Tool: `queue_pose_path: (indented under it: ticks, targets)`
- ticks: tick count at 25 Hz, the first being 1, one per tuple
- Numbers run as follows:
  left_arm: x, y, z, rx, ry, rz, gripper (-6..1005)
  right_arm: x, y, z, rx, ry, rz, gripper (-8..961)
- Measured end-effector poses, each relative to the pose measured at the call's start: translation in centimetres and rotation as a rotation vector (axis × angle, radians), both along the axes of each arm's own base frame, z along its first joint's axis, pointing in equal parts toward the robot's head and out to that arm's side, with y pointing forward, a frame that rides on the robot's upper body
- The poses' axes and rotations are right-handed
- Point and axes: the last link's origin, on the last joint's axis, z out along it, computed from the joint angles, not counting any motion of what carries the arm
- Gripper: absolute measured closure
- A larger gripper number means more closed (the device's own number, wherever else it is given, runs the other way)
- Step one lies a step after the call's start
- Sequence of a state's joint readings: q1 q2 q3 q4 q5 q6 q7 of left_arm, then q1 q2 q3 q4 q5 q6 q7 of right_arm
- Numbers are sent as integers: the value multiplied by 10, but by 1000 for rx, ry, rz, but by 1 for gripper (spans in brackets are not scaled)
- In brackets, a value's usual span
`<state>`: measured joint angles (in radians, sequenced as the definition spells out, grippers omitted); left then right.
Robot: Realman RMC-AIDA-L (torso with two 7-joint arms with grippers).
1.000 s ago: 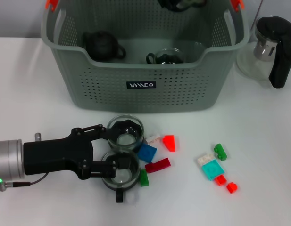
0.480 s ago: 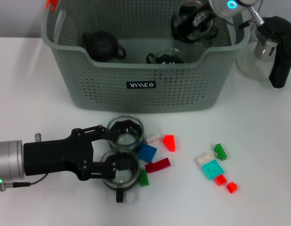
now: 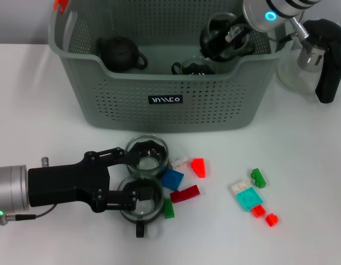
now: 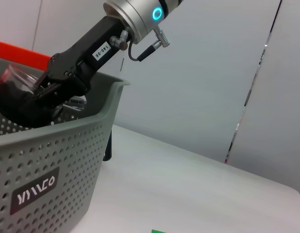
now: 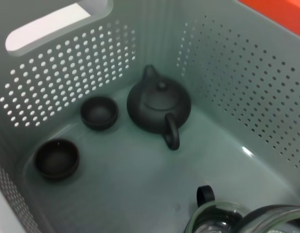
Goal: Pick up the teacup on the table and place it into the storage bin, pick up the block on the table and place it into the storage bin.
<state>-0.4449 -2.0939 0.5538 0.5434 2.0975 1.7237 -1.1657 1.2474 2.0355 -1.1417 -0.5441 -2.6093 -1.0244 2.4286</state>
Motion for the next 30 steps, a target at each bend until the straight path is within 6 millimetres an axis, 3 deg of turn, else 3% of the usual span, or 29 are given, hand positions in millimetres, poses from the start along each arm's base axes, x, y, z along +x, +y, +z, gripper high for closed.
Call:
queue_pose_path:
  ticks: [30]
  targets:
    - [-1, -3, -2, -1, -2, 4, 123, 7, -2, -14, 11, -12, 6, 857]
